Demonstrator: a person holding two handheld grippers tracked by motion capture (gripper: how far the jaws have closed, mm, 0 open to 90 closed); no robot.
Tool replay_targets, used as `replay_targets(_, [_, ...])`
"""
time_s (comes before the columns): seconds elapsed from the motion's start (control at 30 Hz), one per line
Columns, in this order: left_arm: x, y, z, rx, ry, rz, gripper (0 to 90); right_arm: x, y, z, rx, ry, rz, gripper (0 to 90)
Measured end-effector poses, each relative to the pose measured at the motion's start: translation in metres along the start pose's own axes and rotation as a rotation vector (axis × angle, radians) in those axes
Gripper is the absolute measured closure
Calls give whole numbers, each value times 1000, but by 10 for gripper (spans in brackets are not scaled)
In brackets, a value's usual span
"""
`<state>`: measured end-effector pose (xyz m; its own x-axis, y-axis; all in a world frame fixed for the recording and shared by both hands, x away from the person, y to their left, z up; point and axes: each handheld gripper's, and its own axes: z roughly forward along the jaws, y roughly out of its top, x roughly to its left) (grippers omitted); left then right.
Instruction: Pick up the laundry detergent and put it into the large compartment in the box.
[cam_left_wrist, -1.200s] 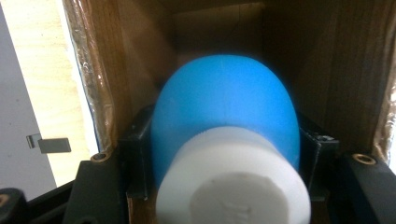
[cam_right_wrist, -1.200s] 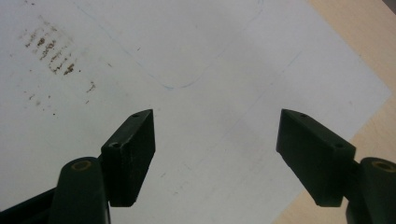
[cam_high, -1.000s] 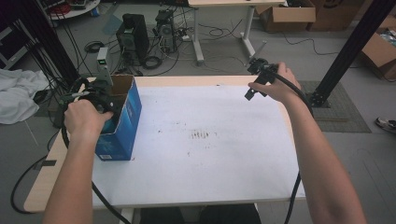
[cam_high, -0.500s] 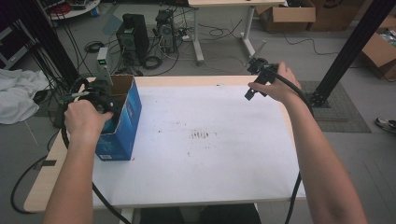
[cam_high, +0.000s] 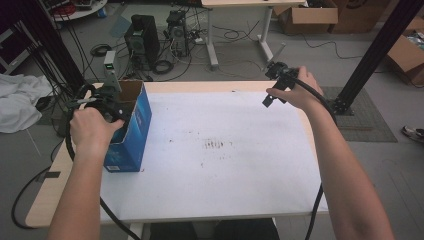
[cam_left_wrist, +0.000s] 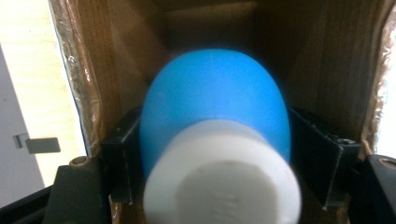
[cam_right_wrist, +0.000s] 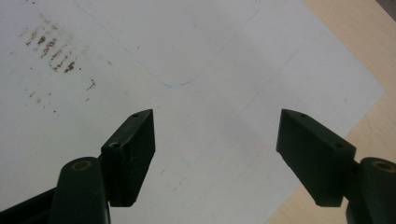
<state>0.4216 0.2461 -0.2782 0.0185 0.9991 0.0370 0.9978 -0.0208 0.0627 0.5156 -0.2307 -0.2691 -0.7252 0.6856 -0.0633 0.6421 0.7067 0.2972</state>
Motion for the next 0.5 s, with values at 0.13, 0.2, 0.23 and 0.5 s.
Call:
replay_targets(0.13, [-2,-1,-8,-12,32,10,270,0,0,-1,-1,-2,2,281])
replay_targets(0.2, [-2,-1,-14,-23,38,12,244,0,-1,-1,0,-2,2,281])
replay_targets(0.23, [-2,-2,-17,-32,35,12,212,0,-1,-2,-2,0,3,281])
replay_targets(0.5, [-2,-7,-46,-64,49,27,181,1,-1,-3,-3,-3,2,281])
